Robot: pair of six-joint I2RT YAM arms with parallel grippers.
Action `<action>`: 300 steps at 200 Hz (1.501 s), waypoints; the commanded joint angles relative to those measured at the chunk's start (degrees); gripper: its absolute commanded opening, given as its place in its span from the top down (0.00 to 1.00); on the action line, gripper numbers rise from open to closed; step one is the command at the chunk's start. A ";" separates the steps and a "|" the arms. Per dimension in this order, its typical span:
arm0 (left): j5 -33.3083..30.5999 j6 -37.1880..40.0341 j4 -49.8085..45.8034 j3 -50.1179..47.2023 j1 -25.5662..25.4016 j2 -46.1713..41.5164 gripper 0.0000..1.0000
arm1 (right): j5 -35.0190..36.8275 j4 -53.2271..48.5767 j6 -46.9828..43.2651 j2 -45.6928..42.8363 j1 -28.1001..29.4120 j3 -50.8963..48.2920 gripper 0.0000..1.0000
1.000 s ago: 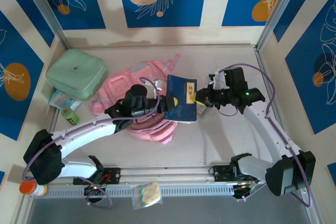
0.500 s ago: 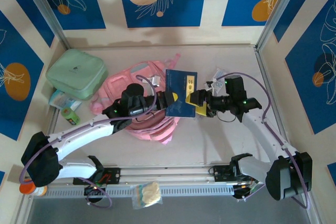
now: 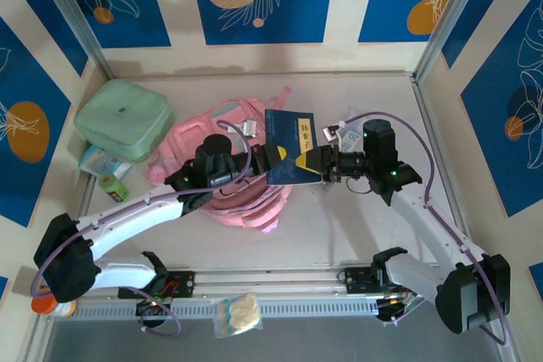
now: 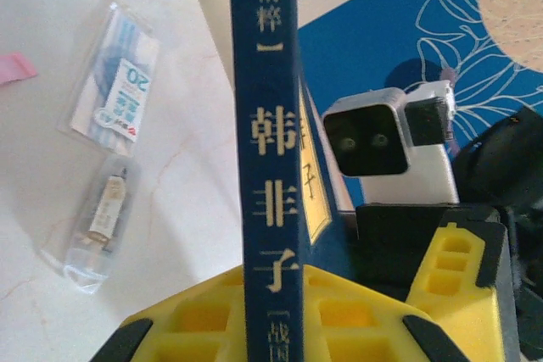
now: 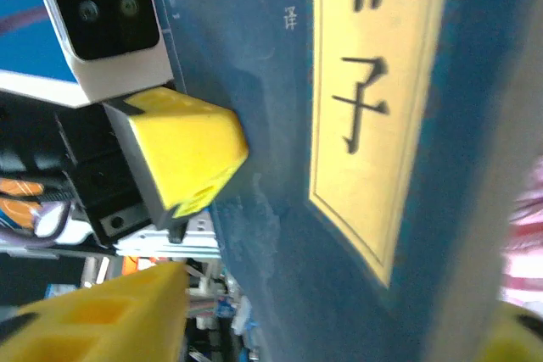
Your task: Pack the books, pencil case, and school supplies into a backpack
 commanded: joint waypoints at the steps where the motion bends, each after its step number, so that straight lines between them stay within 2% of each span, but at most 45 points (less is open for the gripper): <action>1: -3.33 2.87 -2.52 0.58 -0.26 -1.91 1.00 | 1.48 -4.48 -2.40 -0.73 0.24 2.00 0.56; 48: -4.04 4.66 -5.15 0.76 -0.26 -1.45 1.00 | 4.72 -6.97 -4.37 0.44 0.51 2.47 0.90; 69: -4.91 5.39 -6.49 0.77 -0.27 -1.53 1.00 | 5.72 -7.57 -4.73 0.55 0.69 2.59 1.00; 88: -4.88 5.85 -6.71 0.69 -0.26 -1.20 0.96 | 6.11 -7.97 -5.19 0.46 0.65 2.85 1.00; 99: -5.04 6.27 -7.16 0.55 -0.26 -1.06 0.86 | 6.86 -8.97 -5.92 0.45 0.67 3.46 1.00; 119: -5.72 8.32 -8.86 0.36 -0.27 -1.46 0.58 | 8.55 -12.50 -7.97 0.37 0.71 4.87 1.00; 147: -10.83 17.42 -19.97 2.38 0.04 -3.32 0.39 | 12.47 -19.92 -12.36 0.43 0.55 7.19 1.00; 170: -16.94 27.37 -32.22 5.15 0.24 -3.64 0.32 | 15.15 -23.57 -14.20 0.23 0.53 7.17 1.00; 207: -23.85 43.52 -41.50 7.15 0.34 0.23 0.25 | 17.30 -24.74 -14.29 0.37 0.47 4.63 1.00; 223: -25.52 48.87 -42.68 7.75 0.35 2.74 0.24 | 16.94 -23.67 -13.59 0.37 0.51 3.38 1.00; 245: -23.24 54.43 -42.78 8.77 0.40 6.26 0.21 | 17.71 -23.13 -13.07 0.62 0.53 2.41 1.00; 276: -26.85 58.29 -42.86 10.20 0.44 10.53 0.21 | 19.14 -24.37 -13.48 1.30 0.20 2.41 1.00; 300: -26.20 60.69 -41.53 10.43 0.93 12.24 0.21 | 19.56 -24.65 -13.53 1.58 -0.44 2.53 1.00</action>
